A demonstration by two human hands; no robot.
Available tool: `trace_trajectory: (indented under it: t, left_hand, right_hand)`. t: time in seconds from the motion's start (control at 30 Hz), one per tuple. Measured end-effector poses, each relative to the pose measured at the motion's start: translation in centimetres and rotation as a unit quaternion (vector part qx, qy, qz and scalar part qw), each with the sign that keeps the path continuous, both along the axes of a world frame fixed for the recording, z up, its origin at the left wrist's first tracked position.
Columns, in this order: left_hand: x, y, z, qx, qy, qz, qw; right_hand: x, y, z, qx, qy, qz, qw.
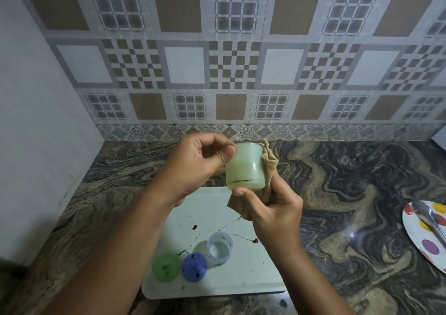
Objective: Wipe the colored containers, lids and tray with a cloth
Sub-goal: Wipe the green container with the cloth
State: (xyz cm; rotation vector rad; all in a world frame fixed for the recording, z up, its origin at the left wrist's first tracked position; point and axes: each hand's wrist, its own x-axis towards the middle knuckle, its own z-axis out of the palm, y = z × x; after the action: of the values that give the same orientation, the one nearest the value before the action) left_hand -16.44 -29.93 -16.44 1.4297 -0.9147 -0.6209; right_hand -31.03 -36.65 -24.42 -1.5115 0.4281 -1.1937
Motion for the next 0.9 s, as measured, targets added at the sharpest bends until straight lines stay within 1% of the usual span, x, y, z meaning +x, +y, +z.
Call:
trace_trajectory:
  t: [0.03,0.07,0.1,0.13,0.17,0.2,0.23,0.27,0.3,0.33,0.4,0.43,0.47,0.5,0.57,0.6,0.63,0.7,0.8,0.9]
  left_hand:
    - [0.0,-0.1,0.1,0.002,-0.043,0.007,0.999]
    - [-0.2,-0.1,0.2,0.006,-0.104,0.019,0.994]
    - [-0.5,0.0,0.3,0.008,-0.166,0.031,0.986]
    - [-0.9,0.0,0.4,0.003,-0.200,0.040,0.979]
    - [-1.2,0.1,0.5,-0.004,-0.204,0.042,0.978]
    - [-1.4,0.1,0.5,-0.012,-0.193,0.040,0.980]
    - [-1.2,0.1,0.3,-0.013,-0.170,0.031,0.985]
    - [-1.0,0.2,0.1,-0.006,-0.134,0.015,0.991]
    - [-0.8,0.2,0.0,0.005,-0.098,0.001,0.995]
    - [-0.6,0.1,-0.2,0.015,-0.067,-0.007,0.998]
    - [-0.2,0.0,-0.6,0.019,-0.014,-0.002,1.000]
    - [-0.2,-0.1,-0.6,0.017,-0.002,0.007,1.000]
    - [0.0,-0.1,-0.6,0.016,-0.009,0.018,1.000]
    - [0.2,-0.2,-0.6,0.019,-0.044,0.027,0.998]
    - [0.2,-0.2,-0.7,0.028,-0.157,0.049,0.986]
    - [-0.1,-0.2,-0.5,0.026,-0.194,0.061,0.979]
    - [-0.5,-0.2,-0.3,0.020,-0.205,0.069,0.976]
    - [-1.0,-0.1,-0.2,0.017,-0.193,0.079,0.978]
    - [-0.4,0.1,-0.5,0.036,-0.179,0.086,0.979]
    - [-0.2,0.0,-1.0,0.050,-0.143,0.093,0.984]
  right_hand:
    - [-0.1,-0.2,0.1,-0.053,0.021,-0.013,0.998]
    - [0.0,-0.5,0.0,-0.132,0.054,-0.044,0.989]
    - [-0.1,-0.9,-0.5,-0.212,0.077,-0.079,0.971]
    - [-0.1,-1.3,-0.9,-0.260,0.086,-0.089,0.958]
    - [-0.1,-1.6,-1.2,-0.264,0.093,-0.094,0.955]
    - [-0.2,-1.6,-1.1,-0.237,0.088,-0.090,0.963]
    - [-0.3,-1.4,-0.8,-0.185,0.071,-0.086,0.976]
    - [-0.4,-1.1,-0.4,-0.112,0.042,-0.066,0.991]
    - [-0.4,-0.7,-0.2,-0.043,0.019,-0.048,0.998]
    - [-0.3,-0.4,0.0,0.007,0.006,-0.034,0.999]
    - [-0.1,-0.2,0.1,0.045,0.009,-0.014,0.999]
    - [-0.1,-0.2,0.1,0.030,0.014,-0.014,0.999]
    - [0.0,-0.3,0.1,-0.028,0.032,-0.029,0.999]
    - [0.0,-0.6,-0.2,-0.112,0.066,-0.058,0.990]
    - [0.2,-1.1,-0.5,-0.258,0.105,-0.099,0.955]
    - [0.3,-1.2,-0.5,-0.285,0.111,-0.104,0.946]
    - [0.3,-1.2,-0.4,-0.291,0.112,-0.108,0.944]
    - [0.3,-1.2,-0.3,-0.283,0.106,-0.105,0.947]
    - [0.1,-1.0,-0.3,-0.265,0.099,-0.080,0.956]
    - [0.2,-0.9,-0.3,-0.265,0.077,-0.087,0.957]
